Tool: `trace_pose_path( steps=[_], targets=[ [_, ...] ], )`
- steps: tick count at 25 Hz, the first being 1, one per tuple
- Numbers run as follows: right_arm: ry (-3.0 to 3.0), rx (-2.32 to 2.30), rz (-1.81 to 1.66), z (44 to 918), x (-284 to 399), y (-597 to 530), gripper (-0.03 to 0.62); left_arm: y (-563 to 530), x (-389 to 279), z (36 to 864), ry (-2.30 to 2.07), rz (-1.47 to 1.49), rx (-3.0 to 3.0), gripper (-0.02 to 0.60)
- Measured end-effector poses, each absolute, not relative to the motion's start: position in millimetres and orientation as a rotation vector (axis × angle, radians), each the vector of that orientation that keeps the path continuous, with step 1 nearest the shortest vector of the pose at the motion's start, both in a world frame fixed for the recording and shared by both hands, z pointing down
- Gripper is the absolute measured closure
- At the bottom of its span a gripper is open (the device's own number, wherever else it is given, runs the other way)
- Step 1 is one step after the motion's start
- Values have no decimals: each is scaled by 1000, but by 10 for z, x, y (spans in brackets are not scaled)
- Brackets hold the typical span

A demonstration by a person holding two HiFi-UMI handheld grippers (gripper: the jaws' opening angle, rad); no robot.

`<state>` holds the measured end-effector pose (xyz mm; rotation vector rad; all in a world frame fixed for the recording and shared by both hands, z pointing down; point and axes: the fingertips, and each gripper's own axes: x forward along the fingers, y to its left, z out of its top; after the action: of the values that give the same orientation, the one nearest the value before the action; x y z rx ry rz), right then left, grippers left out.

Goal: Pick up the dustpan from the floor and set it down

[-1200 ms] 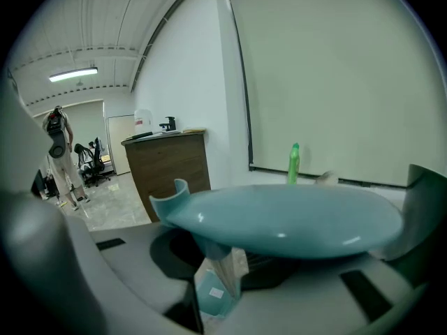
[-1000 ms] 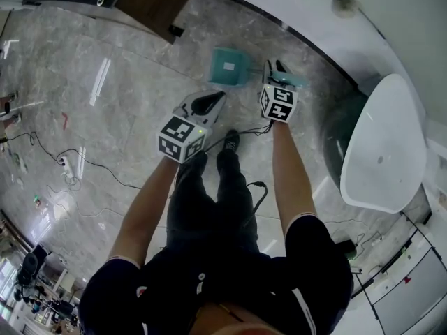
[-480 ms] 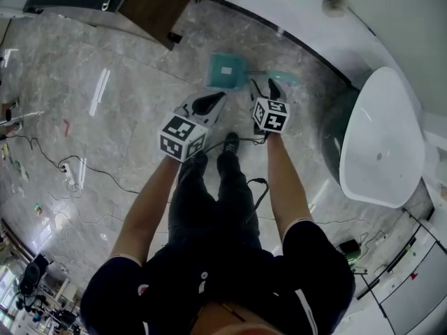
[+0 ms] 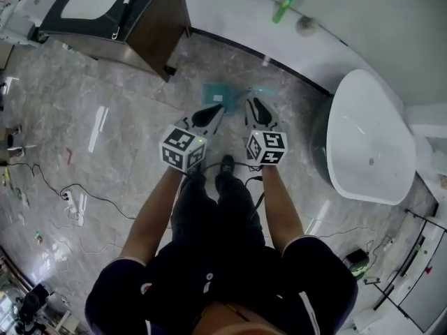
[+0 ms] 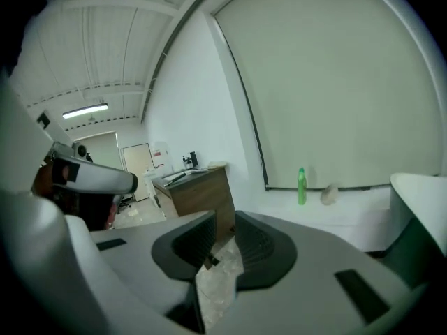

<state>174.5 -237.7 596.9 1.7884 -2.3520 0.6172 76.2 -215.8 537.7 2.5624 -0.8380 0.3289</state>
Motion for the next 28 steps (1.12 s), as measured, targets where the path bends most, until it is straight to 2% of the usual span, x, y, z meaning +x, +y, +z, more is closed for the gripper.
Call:
trace_pose_path(
  steps=[4, 15, 28],
  targets=[
    [-2411, 1832, 524, 5375, 1738, -2251, 586, -2033, 832, 5009, -840, 291, 2606, 569],
    [-2613, 1735, 395, 4227, 1452, -1795, 588, -1674, 950, 4140, -835, 194, 2740, 569],
    [-2715, 1668, 246, 3681, 1296, -1573, 588, -1496, 862, 3848, -871, 159, 2779, 569]
  ],
)
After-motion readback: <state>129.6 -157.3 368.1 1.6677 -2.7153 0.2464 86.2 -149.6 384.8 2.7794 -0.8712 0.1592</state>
